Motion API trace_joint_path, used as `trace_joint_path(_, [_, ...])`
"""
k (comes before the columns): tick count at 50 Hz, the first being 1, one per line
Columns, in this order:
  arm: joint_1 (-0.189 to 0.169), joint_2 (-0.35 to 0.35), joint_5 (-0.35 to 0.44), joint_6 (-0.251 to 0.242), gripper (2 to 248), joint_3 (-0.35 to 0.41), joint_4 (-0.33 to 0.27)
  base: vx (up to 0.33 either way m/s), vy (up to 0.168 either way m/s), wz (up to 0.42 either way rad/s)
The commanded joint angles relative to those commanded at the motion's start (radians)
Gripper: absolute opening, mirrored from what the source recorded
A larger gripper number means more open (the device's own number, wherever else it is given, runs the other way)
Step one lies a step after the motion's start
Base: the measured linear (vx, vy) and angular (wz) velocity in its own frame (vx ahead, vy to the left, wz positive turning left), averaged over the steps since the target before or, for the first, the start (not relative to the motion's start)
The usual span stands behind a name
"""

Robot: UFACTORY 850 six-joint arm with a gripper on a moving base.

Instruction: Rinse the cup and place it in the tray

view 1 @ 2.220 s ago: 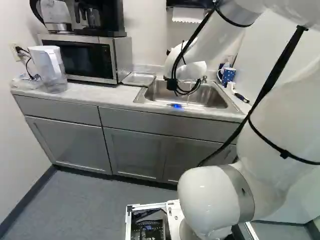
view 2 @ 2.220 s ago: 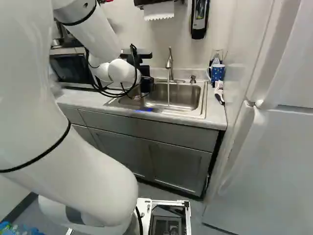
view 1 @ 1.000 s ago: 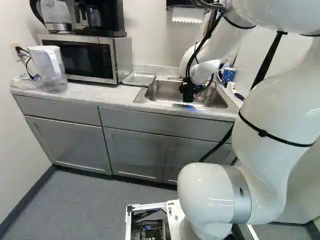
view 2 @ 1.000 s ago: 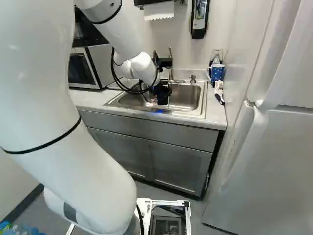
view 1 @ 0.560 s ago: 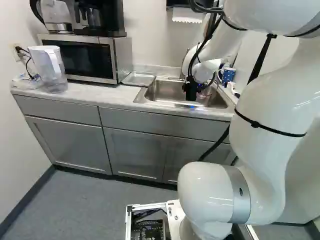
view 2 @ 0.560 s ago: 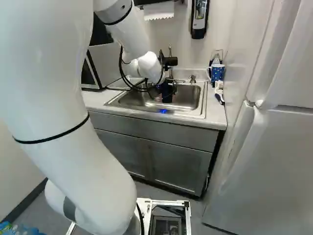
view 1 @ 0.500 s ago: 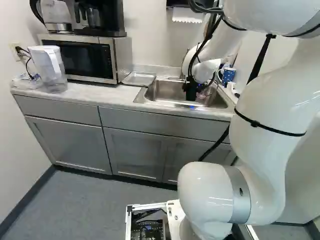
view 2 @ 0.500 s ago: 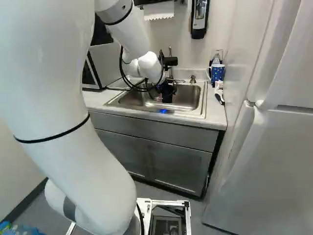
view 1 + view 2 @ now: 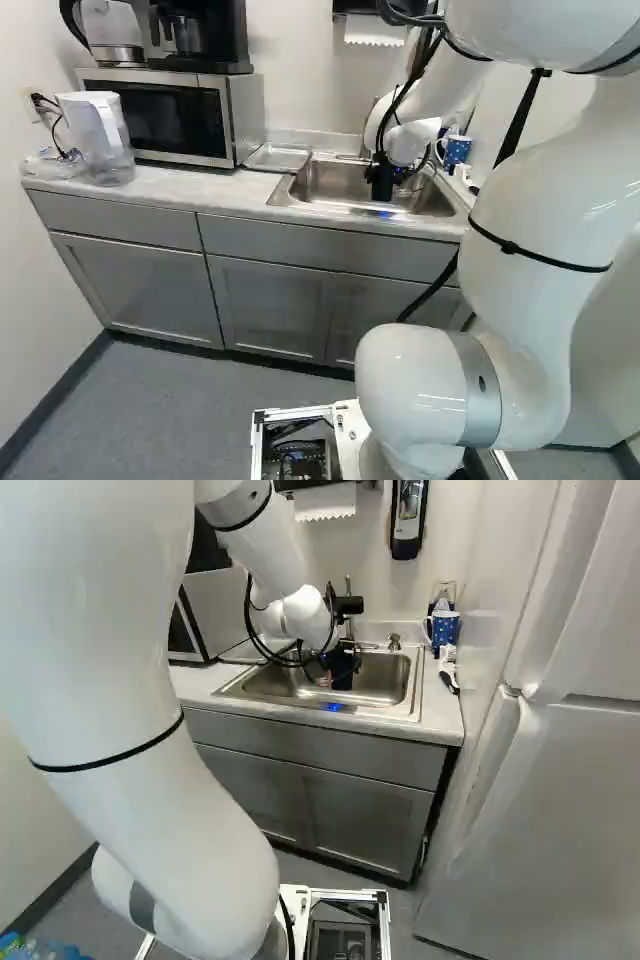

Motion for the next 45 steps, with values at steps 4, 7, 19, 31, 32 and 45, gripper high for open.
trace_joint_path(4, [0.000, 0.000, 0.000, 0.000, 125, 0.000, 0.000, 0.000, 0.000, 0.000])
trace_joint_path(7, [0.000, 0.000, 0.000, 0.000, 125, 0.000, 0.000, 0.000, 0.000, 0.000])
trace_joint_path(19, [0.000, 0.001, 0.005, 0.000, 125, 0.001, 0.000, 0.000, 0.000, 0.000])
trace_joint_path(31, [-0.002, 0.005, 0.024, 0.000, 125, 0.011, 0.000, 0.000, 0.000, 0.000])
trace_joint_path(32, [-0.002, 0.004, 0.026, 0.000, 125, 0.012, 0.000, 0.000, 0.000, 0.000])
trace_joint_path(45, [-0.004, -0.012, 0.052, 0.000, 125, 0.025, 0.000, 0.000, 0.000, 0.000])
